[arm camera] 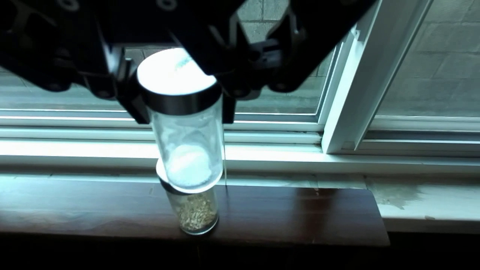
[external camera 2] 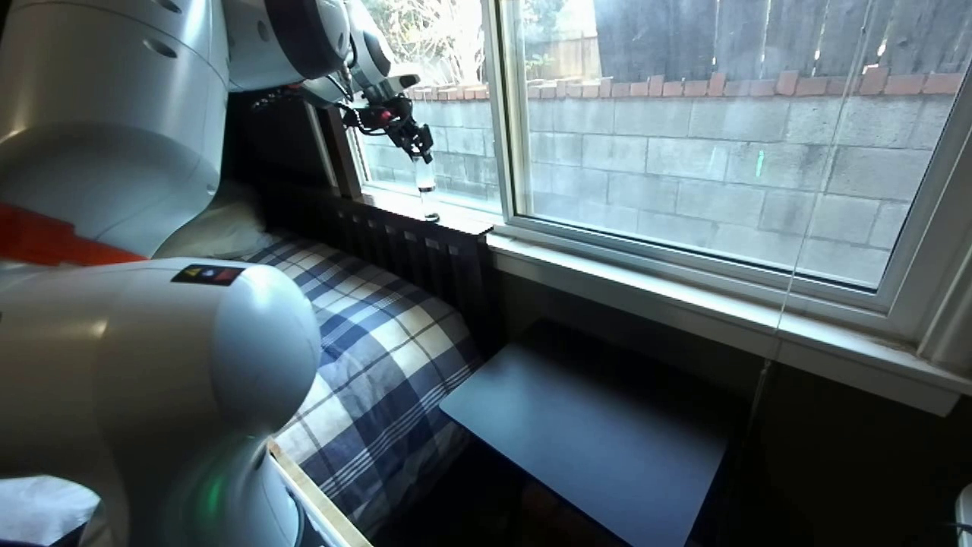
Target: Move both bottles to the right, one at a time
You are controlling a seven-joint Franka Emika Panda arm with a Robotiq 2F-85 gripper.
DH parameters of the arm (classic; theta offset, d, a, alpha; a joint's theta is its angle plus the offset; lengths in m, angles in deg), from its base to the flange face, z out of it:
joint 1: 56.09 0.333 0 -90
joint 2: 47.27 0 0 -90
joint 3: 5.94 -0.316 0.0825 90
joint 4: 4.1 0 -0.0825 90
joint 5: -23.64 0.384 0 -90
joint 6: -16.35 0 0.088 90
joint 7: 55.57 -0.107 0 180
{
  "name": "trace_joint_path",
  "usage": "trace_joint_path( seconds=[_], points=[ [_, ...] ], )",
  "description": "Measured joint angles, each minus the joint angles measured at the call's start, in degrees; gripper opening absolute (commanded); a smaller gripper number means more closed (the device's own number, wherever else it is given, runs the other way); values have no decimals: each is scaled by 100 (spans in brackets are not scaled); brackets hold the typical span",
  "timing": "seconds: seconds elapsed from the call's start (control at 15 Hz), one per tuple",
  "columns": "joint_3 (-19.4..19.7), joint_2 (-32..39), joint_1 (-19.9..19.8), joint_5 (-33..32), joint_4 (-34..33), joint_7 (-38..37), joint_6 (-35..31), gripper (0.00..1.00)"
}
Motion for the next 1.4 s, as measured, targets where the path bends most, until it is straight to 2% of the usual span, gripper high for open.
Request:
trace_joint_path(
  seconds=[0.13, 0.4, 0.53, 0.8, 1.13, 1.4],
  points=[
    [-4, -7, 37, 0, -106, 0, 138, 24],
    [-50, -266, 107, 24, -202, 77, 888, 24],
    [-90, -605, 93, 33, 70, 226, 1094, 24],
    [-104, -1503, -11, 41, 1118, 447, 1120, 24],
    [-97, -2436, -274, 49, 2484, 614, 469, 24],
    [-388, -3057, -897, 8, 3642, 684, -401, 24]
  ],
)
